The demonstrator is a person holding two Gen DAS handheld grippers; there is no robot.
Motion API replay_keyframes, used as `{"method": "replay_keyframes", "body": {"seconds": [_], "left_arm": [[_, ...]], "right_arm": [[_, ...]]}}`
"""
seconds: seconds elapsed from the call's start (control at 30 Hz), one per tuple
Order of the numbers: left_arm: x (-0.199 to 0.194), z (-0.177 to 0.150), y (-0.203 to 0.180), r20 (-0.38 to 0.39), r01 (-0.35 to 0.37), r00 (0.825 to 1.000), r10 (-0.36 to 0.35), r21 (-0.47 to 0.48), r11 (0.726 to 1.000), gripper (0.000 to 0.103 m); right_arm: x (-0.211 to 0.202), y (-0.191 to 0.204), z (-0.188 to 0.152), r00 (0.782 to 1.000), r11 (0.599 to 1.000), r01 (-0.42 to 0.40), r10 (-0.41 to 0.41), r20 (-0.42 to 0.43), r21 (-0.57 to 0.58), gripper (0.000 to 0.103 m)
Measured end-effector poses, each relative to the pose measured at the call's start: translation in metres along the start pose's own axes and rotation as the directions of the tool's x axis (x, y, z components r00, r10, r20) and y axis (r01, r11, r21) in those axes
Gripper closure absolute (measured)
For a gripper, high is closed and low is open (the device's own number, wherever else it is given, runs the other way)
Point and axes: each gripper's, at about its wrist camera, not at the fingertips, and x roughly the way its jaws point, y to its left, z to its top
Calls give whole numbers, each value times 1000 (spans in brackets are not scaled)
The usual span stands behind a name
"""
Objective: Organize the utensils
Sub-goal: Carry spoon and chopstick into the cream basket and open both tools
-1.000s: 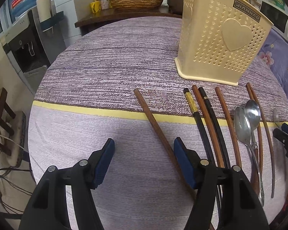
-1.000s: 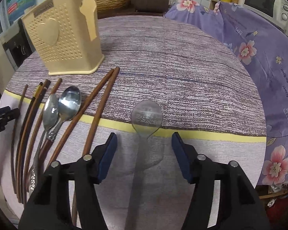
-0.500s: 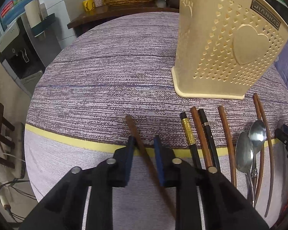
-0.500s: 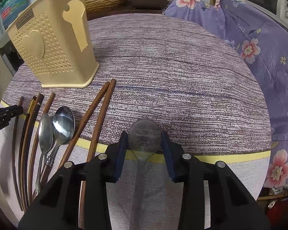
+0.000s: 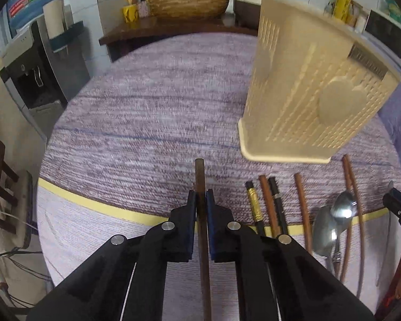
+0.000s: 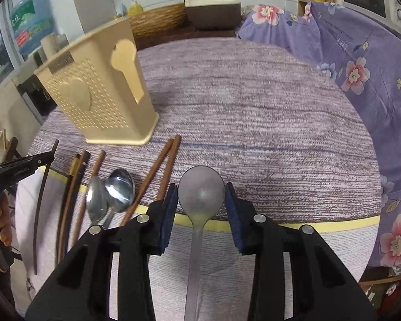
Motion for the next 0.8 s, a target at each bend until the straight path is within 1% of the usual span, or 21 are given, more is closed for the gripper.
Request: {"method": "replay_keyframes", "body": {"seconds": [0.1,0.17,0.27,0.37,0.47,0.53,0.7,0.8], "left_arm": [[-29,7,4,67,44,997,-42,-23,999,94],[-54,12,6,124,60,991,-57,-23,998,94],[-90,20,9,216,58,975,-54,-8,998,94],[-119,23,12,285,63,956,-61,2,998,94],[-133,25,16,321,80,944,-74,-6,997,95],[-137,23,17,342,74,937,-66,-10,997,95],[-139,21,22,351,76,934,-63,-23,997,95],[-143,21,24,365,78,929,-65,-22,997,95]], "right_arm": [[-20,1,4,999,1000,-12,12,36,-3,66],[-39,2,9,997,1000,-20,20,73,-11,66],[-65,4,13,991,999,-25,28,127,-26,66],[-89,4,17,983,999,-31,37,178,-36,67],[-103,6,18,976,999,-32,41,216,-42,67],[-105,8,18,974,998,-25,36,222,-52,67],[-103,10,17,976,999,-22,33,216,-49,67],[-104,12,18,976,998,-19,31,216,-60,67]]}}
